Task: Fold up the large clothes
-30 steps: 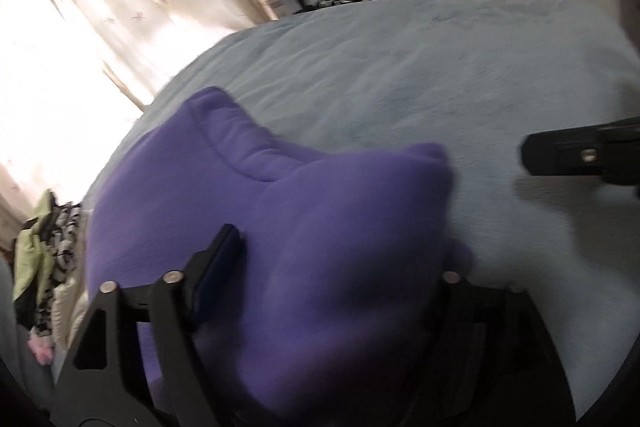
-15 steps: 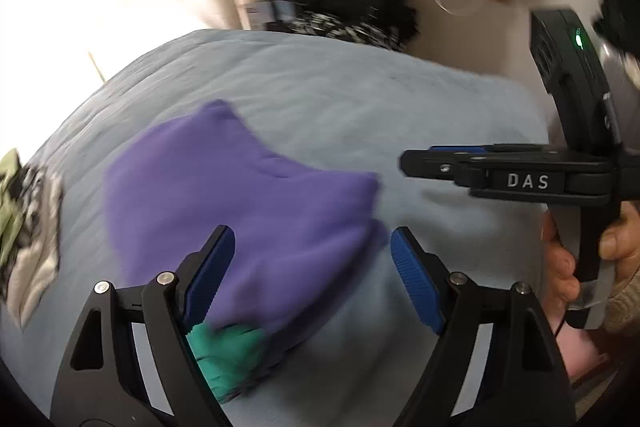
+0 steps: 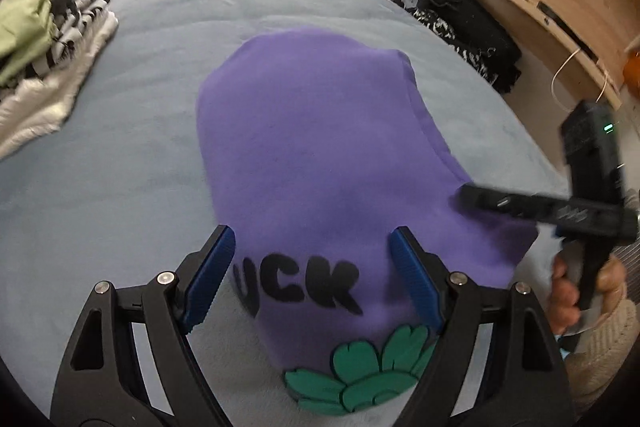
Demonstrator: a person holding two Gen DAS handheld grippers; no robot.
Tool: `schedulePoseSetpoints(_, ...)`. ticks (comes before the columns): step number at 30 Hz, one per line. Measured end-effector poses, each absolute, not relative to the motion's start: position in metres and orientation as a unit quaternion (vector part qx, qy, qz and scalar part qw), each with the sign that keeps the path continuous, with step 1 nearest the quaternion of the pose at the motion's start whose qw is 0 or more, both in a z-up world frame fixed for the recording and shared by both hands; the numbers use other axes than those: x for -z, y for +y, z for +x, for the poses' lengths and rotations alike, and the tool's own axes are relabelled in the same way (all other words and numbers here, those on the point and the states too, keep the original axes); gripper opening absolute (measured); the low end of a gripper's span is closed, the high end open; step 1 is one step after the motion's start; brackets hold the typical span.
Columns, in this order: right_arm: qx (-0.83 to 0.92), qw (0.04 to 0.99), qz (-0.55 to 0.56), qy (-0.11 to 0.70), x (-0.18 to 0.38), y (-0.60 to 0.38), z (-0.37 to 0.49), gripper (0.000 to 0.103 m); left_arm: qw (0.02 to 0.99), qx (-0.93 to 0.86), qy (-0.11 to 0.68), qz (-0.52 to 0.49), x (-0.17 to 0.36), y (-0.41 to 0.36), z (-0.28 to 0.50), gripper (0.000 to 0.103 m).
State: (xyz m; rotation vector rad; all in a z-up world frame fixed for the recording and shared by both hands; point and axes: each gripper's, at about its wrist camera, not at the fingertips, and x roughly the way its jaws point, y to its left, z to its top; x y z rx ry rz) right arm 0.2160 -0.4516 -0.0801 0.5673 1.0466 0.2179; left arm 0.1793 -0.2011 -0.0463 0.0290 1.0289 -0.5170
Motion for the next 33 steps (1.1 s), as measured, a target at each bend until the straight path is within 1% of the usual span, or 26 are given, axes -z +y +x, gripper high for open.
schedulePoseSetpoints(1, -0.099, 0.828, 0.258, 0.488, 0.081, -0.45, 0.216, 0.021, 0.839, 0.244, 0.487, 0.013, 0.049, -0.201, 0.181, 0.078)
schedulePoseSetpoints(2, -0.097, 0.831, 0.256, 0.485, 0.082, -0.45, 0.215, 0.019, 0.84, 0.243, 0.486, 0.016, 0.053, -0.203, 0.184, 0.078)
schedulePoseSetpoints(5, -0.089, 0.848, 0.263, 0.452, 0.07, -0.457, 0.196, 0.016, 0.842, 0.238, 0.483, 0.03, 0.056, -0.208, 0.184, 0.078)
schedulePoseSetpoints(8, -0.066, 0.857, 0.259, 0.44, 0.072, -0.463, 0.17, 0.016, 0.848, 0.237, 0.471, 0.053, 0.055, -0.217, 0.178, 0.078)
schedulePoseSetpoints(10, -0.056, 0.852, 0.252, 0.456, 0.09, -0.462, 0.162, 0.015, 0.855, 0.234, 0.456, 0.073, 0.057, -0.222, 0.168, 0.079)
schedulePoseSetpoints(12, -0.053, 0.851, 0.258, 0.454, 0.106, -0.463, 0.155, 0.015, 0.862, 0.23, 0.442, 0.093, 0.062, -0.229, 0.16, 0.08)
schedulePoseSetpoints(16, -0.039, 0.86, 0.231, 0.454, 0.1, -0.455, 0.155, 0.016, 0.876, 0.212, 0.418, 0.111, 0.067, -0.237, 0.153, 0.083)
schedulePoseSetpoints(17, -0.038, 0.862, 0.219, 0.455, 0.096, -0.451, 0.155, 0.019, 0.877, 0.209, 0.419, 0.108, 0.067, -0.237, 0.152, 0.084)
schedulePoseSetpoints(19, -0.039, 0.864, 0.205, 0.458, 0.09, -0.446, 0.155, 0.021, 0.878, 0.206, 0.419, 0.103, 0.066, -0.236, 0.151, 0.085)
schedulePoseSetpoints(21, -0.053, 0.86, 0.211, 0.462, 0.078, -0.444, 0.158, 0.029, 0.876, 0.21, 0.423, 0.097, 0.062, -0.234, 0.151, 0.085)
schedulePoseSetpoints(22, -0.066, 0.858, 0.222, 0.459, 0.07, -0.447, 0.158, 0.039, 0.872, 0.216, 0.43, 0.091, 0.059, -0.232, 0.153, 0.085)
schedulePoseSetpoints(23, -0.072, 0.858, 0.229, 0.455, 0.065, -0.45, 0.159, 0.053, 0.866, 0.224, 0.44, 0.08, 0.056, -0.229, 0.156, 0.085)
schedulePoseSetpoints(24, -0.072, 0.861, 0.233, 0.446, 0.057, -0.455, 0.158, 0.063, 0.861, 0.229, 0.448, 0.071, 0.053, -0.226, 0.161, 0.085)
schedulePoseSetpoints(25, -0.063, 0.868, 0.233, 0.433, 0.047, -0.462, 0.155, 0.085, 0.855, 0.236, 0.458, 0.055, 0.05, -0.221, 0.167, 0.085)
schedulePoseSetpoints(26, -0.056, 0.875, 0.233, 0.422, 0.039, -0.462, 0.158, 0.098, 0.851, 0.242, 0.464, 0.04, 0.047, -0.216, 0.172, 0.085)
schedulePoseSetpoints(27, -0.052, 0.878, 0.233, 0.414, 0.034, -0.466, 0.16, 0.099, 0.848, 0.245, 0.469, 0.023, 0.044, -0.211, 0.177, 0.085)
schedulePoseSetpoints(30, -0.059, 0.87, 0.247, 0.423, 0.025, -0.478, 0.176, 0.099, 0.845, 0.245, 0.475, -0.012, 0.037, -0.193, 0.192, 0.085)
schedulePoseSetpoints(33, -0.066, 0.864, 0.257, 0.427, 0.02, -0.483, 0.198, 0.099, 0.83, 0.249, 0.496, -0.046, 0.041, -0.178, 0.21, 0.085)
